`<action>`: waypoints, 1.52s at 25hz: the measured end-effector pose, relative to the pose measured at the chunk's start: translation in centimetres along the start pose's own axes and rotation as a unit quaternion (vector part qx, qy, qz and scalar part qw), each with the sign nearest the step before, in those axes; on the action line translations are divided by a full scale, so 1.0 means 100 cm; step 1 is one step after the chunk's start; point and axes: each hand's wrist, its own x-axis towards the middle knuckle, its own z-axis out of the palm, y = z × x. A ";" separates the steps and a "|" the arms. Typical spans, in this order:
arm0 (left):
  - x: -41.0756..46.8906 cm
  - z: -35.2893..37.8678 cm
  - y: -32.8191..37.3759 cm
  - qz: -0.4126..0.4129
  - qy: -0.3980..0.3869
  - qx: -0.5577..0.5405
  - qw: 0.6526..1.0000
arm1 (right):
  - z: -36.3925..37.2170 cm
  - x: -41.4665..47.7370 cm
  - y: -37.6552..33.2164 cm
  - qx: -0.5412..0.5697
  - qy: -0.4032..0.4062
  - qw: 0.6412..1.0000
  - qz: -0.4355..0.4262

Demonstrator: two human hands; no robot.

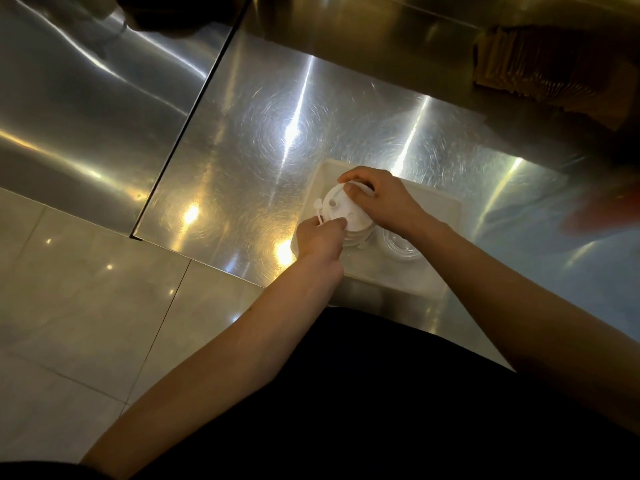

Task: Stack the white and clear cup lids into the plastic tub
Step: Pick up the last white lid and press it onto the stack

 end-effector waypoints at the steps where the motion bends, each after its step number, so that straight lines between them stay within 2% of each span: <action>1: 0.003 0.001 -0.001 0.004 0.004 0.005 1.000 | 0.001 -0.003 0.000 0.007 0.017 1.000 0.007; 4: 0.013 0.000 -0.003 0.039 0.031 0.037 0.998 | 0.001 -0.010 -0.002 0.025 0.060 0.998 0.023; 13: 0.016 -0.001 -0.014 0.144 0.067 0.075 0.984 | 0.008 -0.023 0.000 0.045 0.124 0.988 0.080; 18: 0.020 0.000 -0.015 0.156 0.071 0.067 0.983 | 0.009 -0.030 0.005 0.009 0.161 0.986 0.041; 30: 0.022 -0.001 -0.014 0.148 0.066 0.050 0.986 | -0.003 -0.023 -0.002 -0.001 0.120 0.990 0.079; 34: 0.025 -0.002 -0.015 0.181 0.053 0.048 0.981 | 0.001 -0.025 0.000 -0.006 0.124 0.990 0.063; 38: 0.028 -0.002 -0.015 0.225 0.050 0.083 0.970 | 0.000 -0.025 -0.001 0.001 0.127 0.987 0.098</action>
